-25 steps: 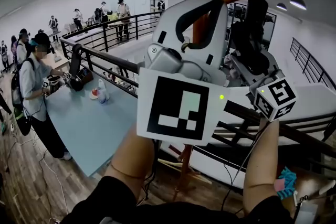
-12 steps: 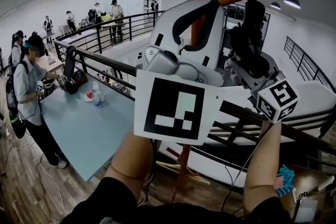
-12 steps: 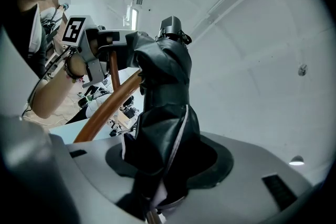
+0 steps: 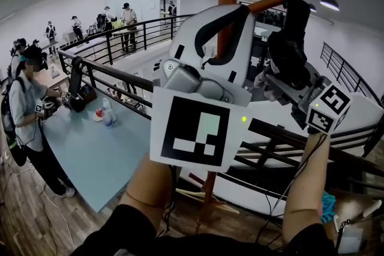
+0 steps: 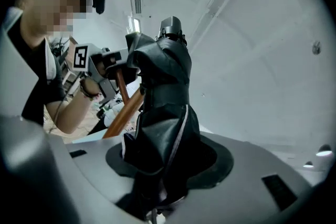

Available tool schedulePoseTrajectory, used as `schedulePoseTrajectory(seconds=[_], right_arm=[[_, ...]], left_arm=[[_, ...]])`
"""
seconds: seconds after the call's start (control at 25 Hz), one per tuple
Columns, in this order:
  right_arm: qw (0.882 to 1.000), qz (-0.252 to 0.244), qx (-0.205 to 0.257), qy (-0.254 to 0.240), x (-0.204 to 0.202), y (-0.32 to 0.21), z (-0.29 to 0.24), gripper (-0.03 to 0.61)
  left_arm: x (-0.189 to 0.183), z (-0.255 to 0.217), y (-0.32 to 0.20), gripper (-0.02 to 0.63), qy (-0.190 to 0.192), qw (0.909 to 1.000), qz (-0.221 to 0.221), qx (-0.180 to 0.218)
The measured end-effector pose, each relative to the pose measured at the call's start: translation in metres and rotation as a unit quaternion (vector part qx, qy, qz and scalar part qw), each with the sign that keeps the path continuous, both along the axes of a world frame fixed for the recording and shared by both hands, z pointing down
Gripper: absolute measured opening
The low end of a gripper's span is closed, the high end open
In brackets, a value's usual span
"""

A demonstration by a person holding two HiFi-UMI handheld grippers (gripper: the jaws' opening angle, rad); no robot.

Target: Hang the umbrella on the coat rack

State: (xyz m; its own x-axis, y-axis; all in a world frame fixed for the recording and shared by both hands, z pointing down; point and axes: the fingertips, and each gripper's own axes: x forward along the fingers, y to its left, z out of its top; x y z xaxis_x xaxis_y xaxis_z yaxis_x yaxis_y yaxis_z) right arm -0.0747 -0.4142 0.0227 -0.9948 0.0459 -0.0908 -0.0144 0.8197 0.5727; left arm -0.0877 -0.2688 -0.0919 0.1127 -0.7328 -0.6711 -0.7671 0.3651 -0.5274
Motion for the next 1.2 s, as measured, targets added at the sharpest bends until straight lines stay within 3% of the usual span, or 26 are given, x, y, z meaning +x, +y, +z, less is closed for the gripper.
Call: schedulePoseTrajectory(seconds=[0.2, 0.44, 0.76, 1.2], right_arm=[[0.989, -0.130, -0.063, 0.028, 0.014, 0.026, -0.004, 0.219], [0.981, -0.176, -0.053, 0.064, 0.010, 0.059, -0.001, 0.219], [0.985, -0.119, -0.104, 0.067, 0.009, 0.031, 0.008, 0.219], [0.987, -0.073, -0.130, 0.061, 0.009, 0.009, 0.014, 0.219]], left_arm=[[0.000, -0.001, 0.001, 0.014, 0.001, 1.0000, 0.001, -0.001], [0.001, 0.000, 0.001, 0.014, 0.004, 1.0000, 0.002, -0.002], [0.010, 0.003, -0.001, 0.014, 0.003, 1.0000, -0.002, -0.006], [-0.001, 0.002, 0.000, 0.014, 0.004, 1.0000, 0.001, -0.007]])
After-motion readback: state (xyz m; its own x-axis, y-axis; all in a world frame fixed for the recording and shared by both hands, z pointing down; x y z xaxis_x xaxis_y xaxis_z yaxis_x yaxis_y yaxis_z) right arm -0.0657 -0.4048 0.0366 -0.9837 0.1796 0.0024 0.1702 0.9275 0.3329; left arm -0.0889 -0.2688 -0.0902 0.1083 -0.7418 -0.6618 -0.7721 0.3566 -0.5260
